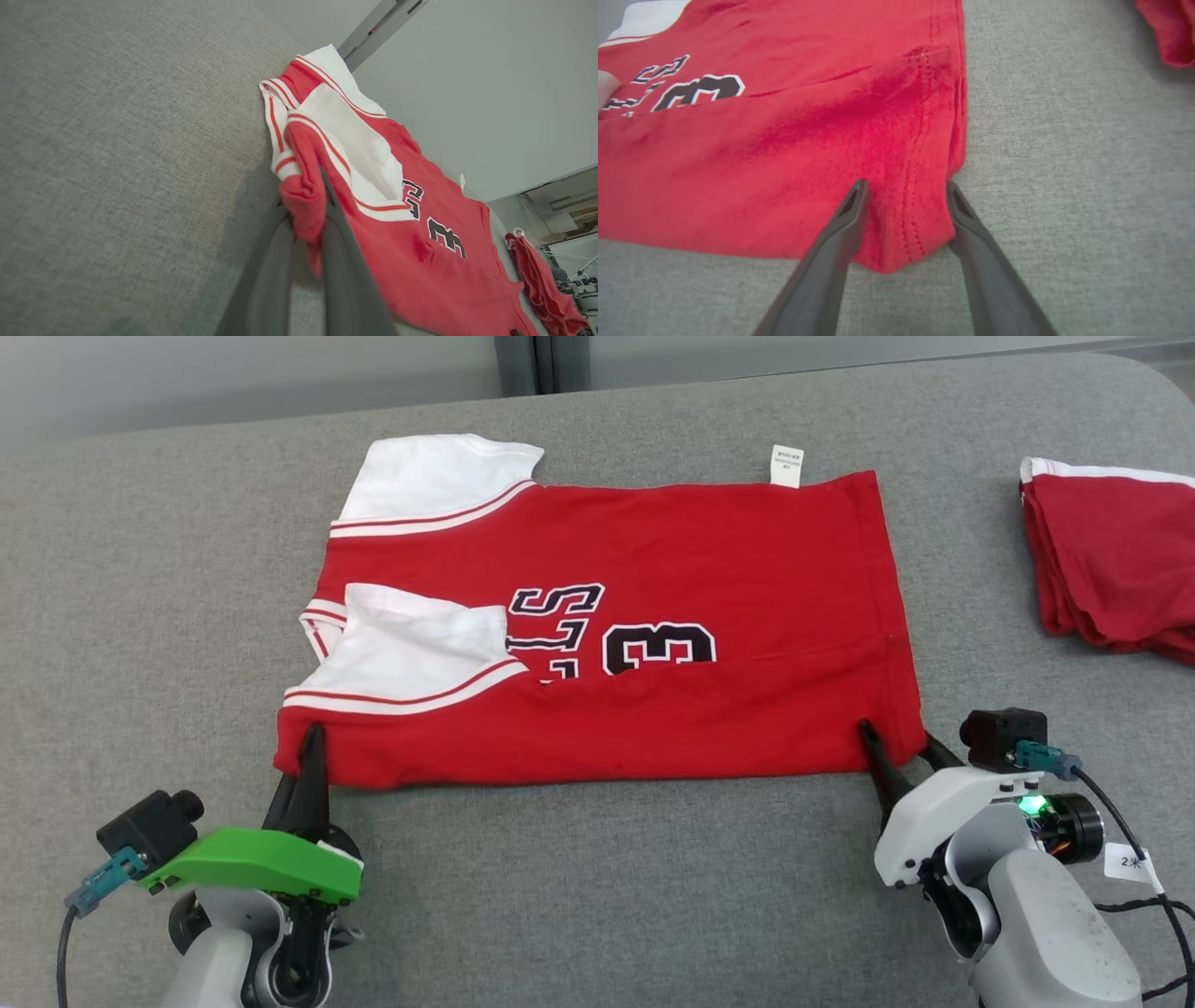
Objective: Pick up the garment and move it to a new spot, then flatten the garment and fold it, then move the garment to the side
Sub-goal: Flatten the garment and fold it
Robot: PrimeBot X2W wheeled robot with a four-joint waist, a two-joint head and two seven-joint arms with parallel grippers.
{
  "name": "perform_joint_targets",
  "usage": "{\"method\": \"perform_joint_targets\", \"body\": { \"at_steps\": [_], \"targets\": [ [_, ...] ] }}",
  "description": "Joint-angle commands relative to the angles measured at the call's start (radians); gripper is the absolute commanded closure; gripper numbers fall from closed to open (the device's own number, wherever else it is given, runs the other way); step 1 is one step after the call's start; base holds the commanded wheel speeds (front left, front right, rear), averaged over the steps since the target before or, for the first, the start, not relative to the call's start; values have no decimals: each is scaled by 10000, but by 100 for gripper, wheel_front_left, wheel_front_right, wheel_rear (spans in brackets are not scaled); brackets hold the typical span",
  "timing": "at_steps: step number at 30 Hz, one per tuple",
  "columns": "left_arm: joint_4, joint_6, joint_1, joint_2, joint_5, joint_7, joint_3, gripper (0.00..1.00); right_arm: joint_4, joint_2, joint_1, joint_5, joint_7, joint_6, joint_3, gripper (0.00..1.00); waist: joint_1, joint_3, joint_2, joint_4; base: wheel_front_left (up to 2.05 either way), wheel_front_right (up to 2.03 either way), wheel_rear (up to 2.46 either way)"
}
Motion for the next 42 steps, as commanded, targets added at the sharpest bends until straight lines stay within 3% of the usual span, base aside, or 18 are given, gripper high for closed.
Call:
{"method": "perform_joint_targets", "body": {
  "at_steps": [1, 9, 20, 28, 29, 30, 31, 32, 33, 37, 42],
  "targets": [
    [-136, -44, -104, 96, 20, -99, 3, 100, 58, -29, -135, 24, -135, -2, -61, 100, 0, -95, 0, 22, 0, 0, 0],
    [-1201, -87, 302, 353, 168, -210, -131, 100, -459, -39, -238, 339, -423, -5, -468, 100, 0, -669, 0, -6, 0, 0, 0],
    [-3340, 721, 2964, 469, 52, 351, -567, 100, -3465, -34, 2600, 914, 1038, -7, -1249, 100, 0, -1329, 0, 3, 0, 0, 0],
    [-3245, 1126, 4190, 520, 198, 607, -971, 100, -4153, -33, 4098, 1016, 1499, -7, -1344, 100, 0, -1377, 0, -22, 0, 0, 0],
    [-3160, 1176, 4236, 563, 252, 640, -995, 100, -4145, -33, 4181, 1051, 1500, -7, -1341, 96, 0, -1376, 0, -37, 0, 0, 0],
    [-3033, 1257, 4299, 624, 380, 685, -1055, 95, -4094, -37, 4269, 1096, 1473, -7, -1366, 73, 0, -1379, 0, -63, 0, 0, 0],
    [-2942, 1338, 4319, 632, 443, 667, -1063, 68, -4058, -37, 4325, 1083, 1439, -7, -1370, 29, 0, -1381, 0, -76, 0, 0, 0],
    [-2868, 1383, 4332, 640, 502, 646, -1071, 44, -4014, -36, 4362, 1065, 1401, -7, -1403, 0, 0, -1383, 0, -87, 0, 0, 0],
    [-2803, 1408, 4368, 654, 532, 680, -1101, 0, -3964, -37, 4399, 1008, 1372, -7, -1461, 0, 0, -1389, 0, -98, 0, 0, 0],
    [-2739, 1335, 4482, 939, 597, 747, -1082, 0, -3918, -31, 4516, 901, 1235, -5, -1602, 0, 0, -1389, 0, -122, 0, 0, 0],
    [-3055, 1470, 4132, 1714, 931, 844, -783, 0, -4211, -29, 4261, 644, 1043, -5, -1856, 0, 0, -1401, 0, -162, 0, 0, 0]
  ]
}}
